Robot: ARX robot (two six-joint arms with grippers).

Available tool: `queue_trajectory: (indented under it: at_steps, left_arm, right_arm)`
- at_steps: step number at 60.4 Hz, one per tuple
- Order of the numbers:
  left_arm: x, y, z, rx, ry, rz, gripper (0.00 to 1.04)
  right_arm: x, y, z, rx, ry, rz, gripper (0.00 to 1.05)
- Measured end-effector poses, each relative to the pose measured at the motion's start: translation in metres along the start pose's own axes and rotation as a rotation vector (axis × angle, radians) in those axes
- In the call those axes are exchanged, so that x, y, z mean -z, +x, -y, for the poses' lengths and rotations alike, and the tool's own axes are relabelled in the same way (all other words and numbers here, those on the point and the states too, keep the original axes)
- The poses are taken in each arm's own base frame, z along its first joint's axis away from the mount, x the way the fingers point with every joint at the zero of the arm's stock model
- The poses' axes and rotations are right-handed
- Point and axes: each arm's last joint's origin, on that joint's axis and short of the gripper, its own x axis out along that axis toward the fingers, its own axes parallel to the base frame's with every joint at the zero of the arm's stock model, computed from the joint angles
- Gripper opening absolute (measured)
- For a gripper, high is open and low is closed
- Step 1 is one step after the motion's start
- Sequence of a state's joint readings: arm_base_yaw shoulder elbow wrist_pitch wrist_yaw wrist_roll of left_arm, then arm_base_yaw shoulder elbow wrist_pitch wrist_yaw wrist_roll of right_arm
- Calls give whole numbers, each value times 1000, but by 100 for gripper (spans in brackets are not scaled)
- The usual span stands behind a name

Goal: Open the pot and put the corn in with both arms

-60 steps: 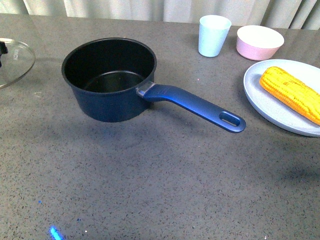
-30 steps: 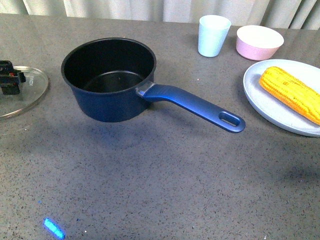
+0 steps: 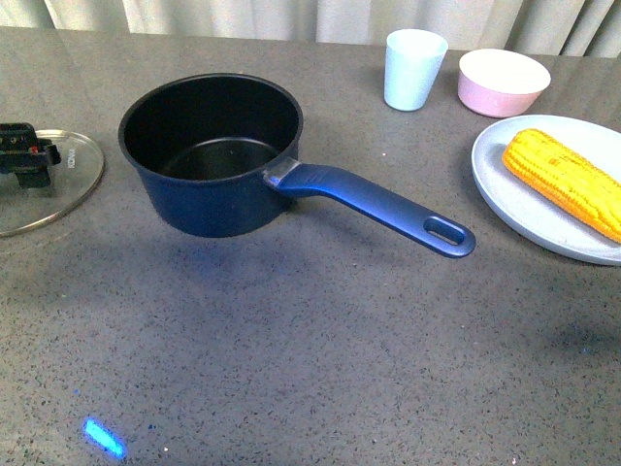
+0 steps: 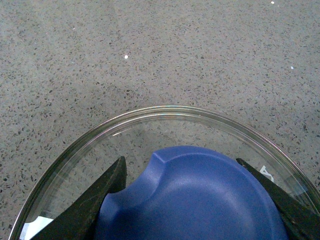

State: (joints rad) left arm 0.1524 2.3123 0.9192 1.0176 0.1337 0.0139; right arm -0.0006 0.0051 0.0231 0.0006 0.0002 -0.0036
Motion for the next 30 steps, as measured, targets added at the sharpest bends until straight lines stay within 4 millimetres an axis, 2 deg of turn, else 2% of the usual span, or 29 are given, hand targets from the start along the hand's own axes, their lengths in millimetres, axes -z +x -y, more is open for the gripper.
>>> queue_trajectory:
  at_steps: [13, 23, 30]
  left_arm:
    - [5, -4, 1, 3, -10, -1, 97]
    - [7, -17, 3, 1, -28, -3, 96]
    - [6, -37, 4, 5, -34, -1, 96]
  right_arm:
    - [0, 0, 0, 0, 0, 0, 96]
    - [0, 0, 0, 0, 0, 0, 96]
    - [0, 0, 0, 0, 0, 0, 96]
